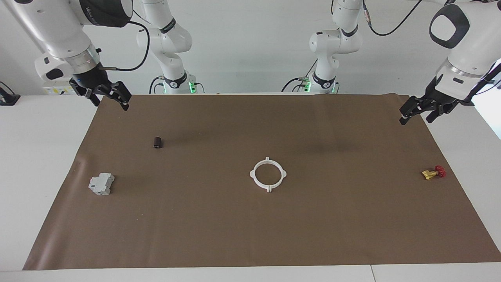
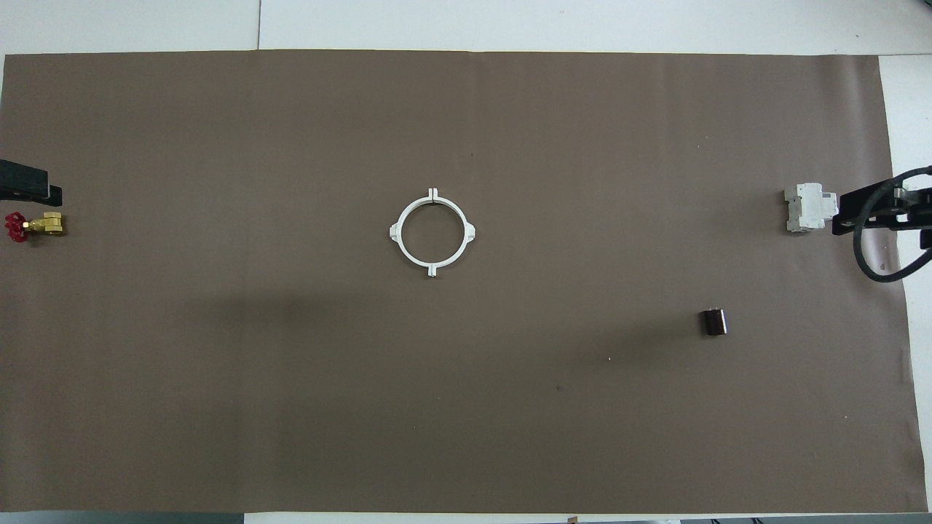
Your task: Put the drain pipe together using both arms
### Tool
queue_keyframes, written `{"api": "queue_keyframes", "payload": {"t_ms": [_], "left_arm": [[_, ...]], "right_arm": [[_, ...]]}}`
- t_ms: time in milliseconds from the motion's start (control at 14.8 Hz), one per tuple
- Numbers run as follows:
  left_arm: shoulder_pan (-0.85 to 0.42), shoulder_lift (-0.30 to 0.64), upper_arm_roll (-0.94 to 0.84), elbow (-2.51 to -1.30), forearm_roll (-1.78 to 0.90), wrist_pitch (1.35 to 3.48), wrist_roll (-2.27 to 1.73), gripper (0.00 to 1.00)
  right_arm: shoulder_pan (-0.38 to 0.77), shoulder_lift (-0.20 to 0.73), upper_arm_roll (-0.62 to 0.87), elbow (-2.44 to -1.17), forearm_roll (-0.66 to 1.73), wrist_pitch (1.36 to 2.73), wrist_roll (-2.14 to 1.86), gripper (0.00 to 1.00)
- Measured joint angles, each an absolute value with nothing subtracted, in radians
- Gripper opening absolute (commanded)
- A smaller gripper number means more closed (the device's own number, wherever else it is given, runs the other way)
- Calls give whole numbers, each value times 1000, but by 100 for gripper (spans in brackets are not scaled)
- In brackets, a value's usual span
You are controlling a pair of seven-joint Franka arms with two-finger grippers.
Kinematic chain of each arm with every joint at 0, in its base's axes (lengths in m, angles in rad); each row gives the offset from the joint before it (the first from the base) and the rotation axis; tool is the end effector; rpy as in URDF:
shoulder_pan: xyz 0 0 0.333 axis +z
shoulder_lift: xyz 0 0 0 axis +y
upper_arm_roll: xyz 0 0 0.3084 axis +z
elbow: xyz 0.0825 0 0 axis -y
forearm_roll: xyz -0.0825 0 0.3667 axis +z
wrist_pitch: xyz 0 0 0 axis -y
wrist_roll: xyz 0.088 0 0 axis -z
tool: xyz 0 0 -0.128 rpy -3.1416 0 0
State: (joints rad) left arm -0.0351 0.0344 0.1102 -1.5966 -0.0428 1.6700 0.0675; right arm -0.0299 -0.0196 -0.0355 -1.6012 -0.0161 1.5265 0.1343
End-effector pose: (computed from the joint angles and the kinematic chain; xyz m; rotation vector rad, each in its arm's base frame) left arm 0.5558 0.0358 0.5744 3.1049 0.0169 0.0650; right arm 0.5236 -0.0366 0.5888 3.1075 -0.3117 -0.0852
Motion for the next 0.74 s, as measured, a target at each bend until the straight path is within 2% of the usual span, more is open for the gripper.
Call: {"api": "queue_keyframes", "payload": {"t_ms": [745], "left_arm": [[-35, 20, 106, -1608, -17, 1668, 69, 100]], "right_arm": [[-30, -20, -36, -1601, -16, 1526, 134, 100]]}}
